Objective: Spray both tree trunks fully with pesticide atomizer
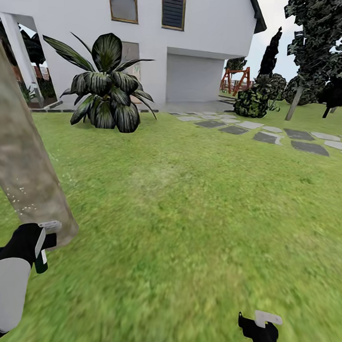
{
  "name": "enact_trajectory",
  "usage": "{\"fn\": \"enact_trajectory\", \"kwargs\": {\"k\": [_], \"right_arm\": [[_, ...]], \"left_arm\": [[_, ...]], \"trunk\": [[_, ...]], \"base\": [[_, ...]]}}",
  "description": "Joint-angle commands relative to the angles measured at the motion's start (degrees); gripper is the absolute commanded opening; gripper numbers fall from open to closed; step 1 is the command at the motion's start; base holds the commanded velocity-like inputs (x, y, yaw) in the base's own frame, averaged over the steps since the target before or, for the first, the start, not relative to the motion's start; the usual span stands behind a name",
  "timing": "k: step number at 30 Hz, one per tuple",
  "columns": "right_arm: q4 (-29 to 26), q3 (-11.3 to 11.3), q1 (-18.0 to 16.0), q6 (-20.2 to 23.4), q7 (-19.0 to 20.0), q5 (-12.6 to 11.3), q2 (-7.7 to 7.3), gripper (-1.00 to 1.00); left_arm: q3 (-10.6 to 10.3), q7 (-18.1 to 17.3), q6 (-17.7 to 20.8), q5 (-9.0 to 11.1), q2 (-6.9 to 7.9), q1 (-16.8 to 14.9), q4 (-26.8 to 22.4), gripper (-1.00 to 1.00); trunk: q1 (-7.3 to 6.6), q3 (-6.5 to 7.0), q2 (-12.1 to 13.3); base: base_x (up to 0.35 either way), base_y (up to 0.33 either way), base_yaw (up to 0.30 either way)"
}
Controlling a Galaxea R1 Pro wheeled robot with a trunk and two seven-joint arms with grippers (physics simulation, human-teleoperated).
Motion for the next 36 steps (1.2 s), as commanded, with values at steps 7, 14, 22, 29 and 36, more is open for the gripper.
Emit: {"fn": "enact_trajectory", "kwargs": {"k": [7,14,22,29,36], "right_arm": [[0.08,-0.32,-0.06,-0.15,-0.2,0.6,0.09,1.0],[0.08,-0.28,-0.04,-0.15,-0.2,0.62,0.09,1.0],[0.1,-0.33,-0.04,-0.15,-0.2,0.6,0.06,1.0],[0.08,-0.32,-0.04,-0.15,-0.2,0.6,0.03,1.0],[0.08,-0.36,-0.04,-0.15,-0.2,0.6,0.01,1.0]], "left_arm": [[0.3,0.17,0.31,0.23,0.04,-0.06,-0.48,-1.0],[0.11,0.14,0.23,-0.08,0.59,1.3,-0.58,-1.0],[0.76,0.17,-9.31,0.41,0.22,4.37,0.0,-1.0],[0.79,-0.51,-9.62,0.66,0.27,4.95,0.35,-1.0],[0.72,-0.55,-9.53,0.63,-0.05,4.95,0.24,-1.0]], "trunk": [[0.0,-0.05,-0.02],[0.0,-0.05,-0.02],[0.0,-0.05,-0.02],[0.0,-0.05,-0.02],[0.0,-0.05,-0.02]], "base": [[0.135,-0.272,0.23],[0.161,-0.255,0.276],[0.203,-0.219,0.047],[0.299,-0.067,0.0],[0.076,-0.001,0.139]]}}
